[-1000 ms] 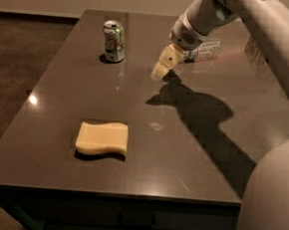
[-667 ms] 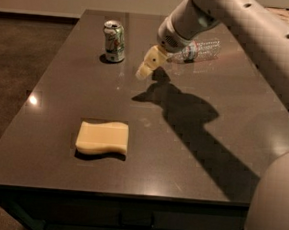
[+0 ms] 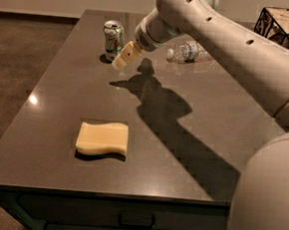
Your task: Move 7up can near sponge
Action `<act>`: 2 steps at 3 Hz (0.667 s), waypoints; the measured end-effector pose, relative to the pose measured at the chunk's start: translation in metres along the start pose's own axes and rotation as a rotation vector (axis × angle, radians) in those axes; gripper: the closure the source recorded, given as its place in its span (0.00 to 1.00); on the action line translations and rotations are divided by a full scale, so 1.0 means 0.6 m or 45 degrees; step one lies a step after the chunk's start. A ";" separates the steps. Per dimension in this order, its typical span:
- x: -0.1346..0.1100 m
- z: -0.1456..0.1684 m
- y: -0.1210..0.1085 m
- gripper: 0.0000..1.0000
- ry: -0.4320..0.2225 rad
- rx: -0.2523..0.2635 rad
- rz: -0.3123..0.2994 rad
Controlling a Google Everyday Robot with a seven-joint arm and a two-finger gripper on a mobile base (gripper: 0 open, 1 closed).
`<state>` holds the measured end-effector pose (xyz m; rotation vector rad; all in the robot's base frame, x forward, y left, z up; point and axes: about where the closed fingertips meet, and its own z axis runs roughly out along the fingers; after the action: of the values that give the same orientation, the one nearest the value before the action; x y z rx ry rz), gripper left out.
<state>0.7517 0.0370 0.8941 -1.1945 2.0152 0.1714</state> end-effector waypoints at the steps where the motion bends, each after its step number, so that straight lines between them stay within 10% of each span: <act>1: -0.031 0.030 -0.022 0.00 -0.031 0.065 0.074; 2: -0.060 0.054 -0.019 0.00 -0.055 0.071 0.128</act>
Offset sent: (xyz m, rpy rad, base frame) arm 0.0495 0.0548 0.0106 0.1230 -0.0115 -0.1312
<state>0.7881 0.0704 0.8987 -1.0470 2.0304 0.1885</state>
